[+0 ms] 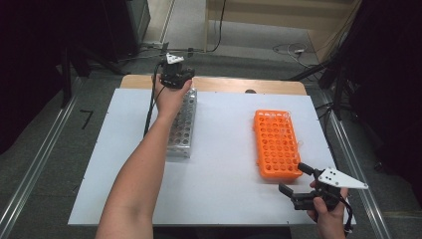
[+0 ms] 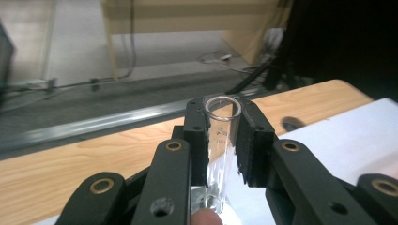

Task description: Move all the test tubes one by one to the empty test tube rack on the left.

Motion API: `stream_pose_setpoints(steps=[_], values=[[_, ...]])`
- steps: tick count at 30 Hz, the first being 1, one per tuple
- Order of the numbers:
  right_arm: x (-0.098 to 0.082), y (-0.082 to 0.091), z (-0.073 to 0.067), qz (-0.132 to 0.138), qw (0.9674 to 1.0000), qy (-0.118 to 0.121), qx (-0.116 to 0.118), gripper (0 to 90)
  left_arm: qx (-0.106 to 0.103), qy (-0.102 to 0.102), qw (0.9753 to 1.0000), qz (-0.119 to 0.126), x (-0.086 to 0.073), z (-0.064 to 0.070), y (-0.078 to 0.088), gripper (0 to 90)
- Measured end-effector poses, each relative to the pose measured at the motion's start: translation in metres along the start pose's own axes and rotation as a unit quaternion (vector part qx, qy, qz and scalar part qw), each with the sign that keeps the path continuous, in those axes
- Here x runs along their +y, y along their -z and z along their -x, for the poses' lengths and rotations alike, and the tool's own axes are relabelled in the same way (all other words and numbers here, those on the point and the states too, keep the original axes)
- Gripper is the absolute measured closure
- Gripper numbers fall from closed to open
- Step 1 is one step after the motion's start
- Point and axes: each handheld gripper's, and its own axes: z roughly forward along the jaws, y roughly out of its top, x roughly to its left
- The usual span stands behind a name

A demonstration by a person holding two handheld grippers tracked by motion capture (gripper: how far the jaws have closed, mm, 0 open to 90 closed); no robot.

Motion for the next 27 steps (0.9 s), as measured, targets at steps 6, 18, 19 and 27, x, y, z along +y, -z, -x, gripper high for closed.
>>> stream_pose_setpoints(steps=[6, 18, 19, 27], values=[[0.000, 0.000, 0.000, 0.000, 1.0000, 0.000, 0.001, 0.0, 0.009, -0.026, 0.9993, -0.025, -0.008, 0.006, -0.010, 76.0], [0.000, -0.003, 0.002, 0.000, 0.9999, -0.005, 0.010, 0.0, 0.008, -0.003, 0.9988, -0.049, -0.011, 0.004, -0.013, 75.8], [0.000, -0.003, 0.002, 0.000, 0.9999, -0.003, 0.010, 0.0, 0.007, -0.002, 0.9987, -0.050, -0.011, 0.005, -0.013, 75.8], [0.001, -0.002, 0.002, 0.006, 0.9999, -0.004, 0.014, 0.0, 0.012, 0.025, 0.9974, -0.066, -0.011, 0.001, -0.011, 75.2]])
